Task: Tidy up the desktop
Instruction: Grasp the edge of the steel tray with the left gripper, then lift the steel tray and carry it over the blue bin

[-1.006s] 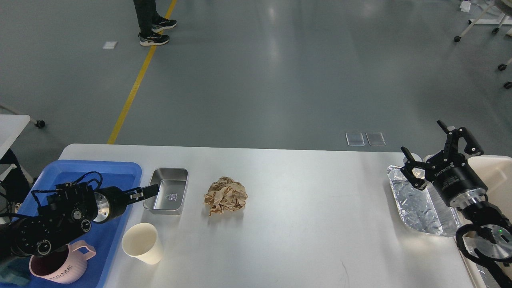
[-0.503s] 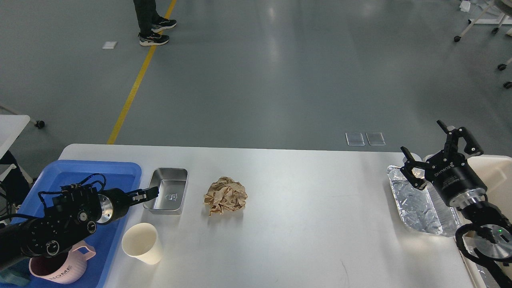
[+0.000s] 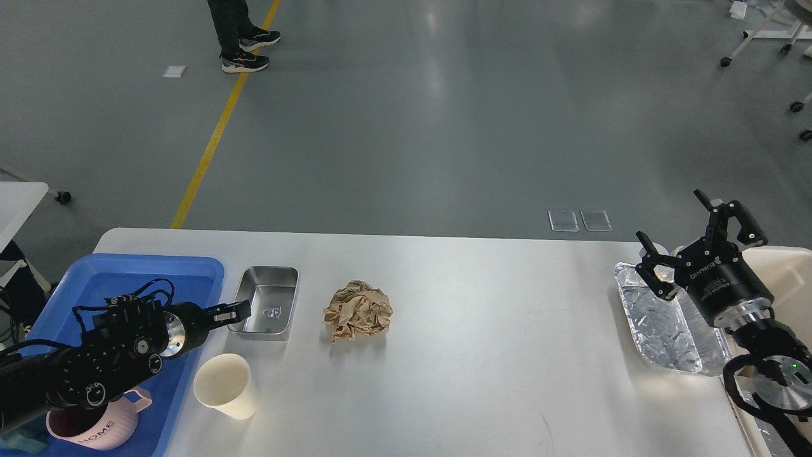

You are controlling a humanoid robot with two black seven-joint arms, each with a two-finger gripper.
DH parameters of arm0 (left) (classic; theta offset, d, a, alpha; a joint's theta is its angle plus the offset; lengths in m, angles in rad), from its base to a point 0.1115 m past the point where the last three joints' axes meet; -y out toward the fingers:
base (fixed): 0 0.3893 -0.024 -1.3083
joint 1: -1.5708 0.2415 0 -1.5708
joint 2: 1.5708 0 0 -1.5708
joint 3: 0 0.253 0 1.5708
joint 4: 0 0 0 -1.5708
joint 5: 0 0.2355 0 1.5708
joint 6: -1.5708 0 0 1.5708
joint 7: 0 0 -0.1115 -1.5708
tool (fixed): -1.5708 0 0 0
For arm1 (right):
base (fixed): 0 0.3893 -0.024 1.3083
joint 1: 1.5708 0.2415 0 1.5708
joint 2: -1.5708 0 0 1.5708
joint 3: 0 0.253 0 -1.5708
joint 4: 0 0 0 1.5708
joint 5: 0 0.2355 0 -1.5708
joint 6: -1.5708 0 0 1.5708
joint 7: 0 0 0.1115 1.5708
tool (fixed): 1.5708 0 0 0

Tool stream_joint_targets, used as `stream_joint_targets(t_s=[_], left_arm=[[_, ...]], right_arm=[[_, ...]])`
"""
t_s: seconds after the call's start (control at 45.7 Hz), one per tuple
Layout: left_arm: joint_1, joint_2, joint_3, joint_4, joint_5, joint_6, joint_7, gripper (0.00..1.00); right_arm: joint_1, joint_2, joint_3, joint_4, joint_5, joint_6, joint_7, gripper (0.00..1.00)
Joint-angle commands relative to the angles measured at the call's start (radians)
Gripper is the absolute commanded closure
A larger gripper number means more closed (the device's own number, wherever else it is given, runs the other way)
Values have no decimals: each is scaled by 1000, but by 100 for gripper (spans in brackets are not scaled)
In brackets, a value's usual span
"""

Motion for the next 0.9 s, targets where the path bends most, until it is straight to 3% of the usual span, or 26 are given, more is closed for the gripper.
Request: stream_joint_targets(t_s=[0.0,0.109,0.372,0.634,0.875], left_arm=[[-4,-6,3,3,-47,-15,0,65],[-10,-8,3,4,-69,-20,-2,69],[-10,-8,5,14,-69,-47,-15,99],[-28,-6,3,11,-72,-55,-35,100],[-140,37,2,3,-89,-132,-37,100]], right_arm=[[1,0,3,0,0,0,0,0],[1,0,1,-2,0,0,0,0],[1,0,3,-2,0,1,0,0],[1,-1,3,-2,0,0,0,0],[3,-6,3,-2,0,0,0,0]])
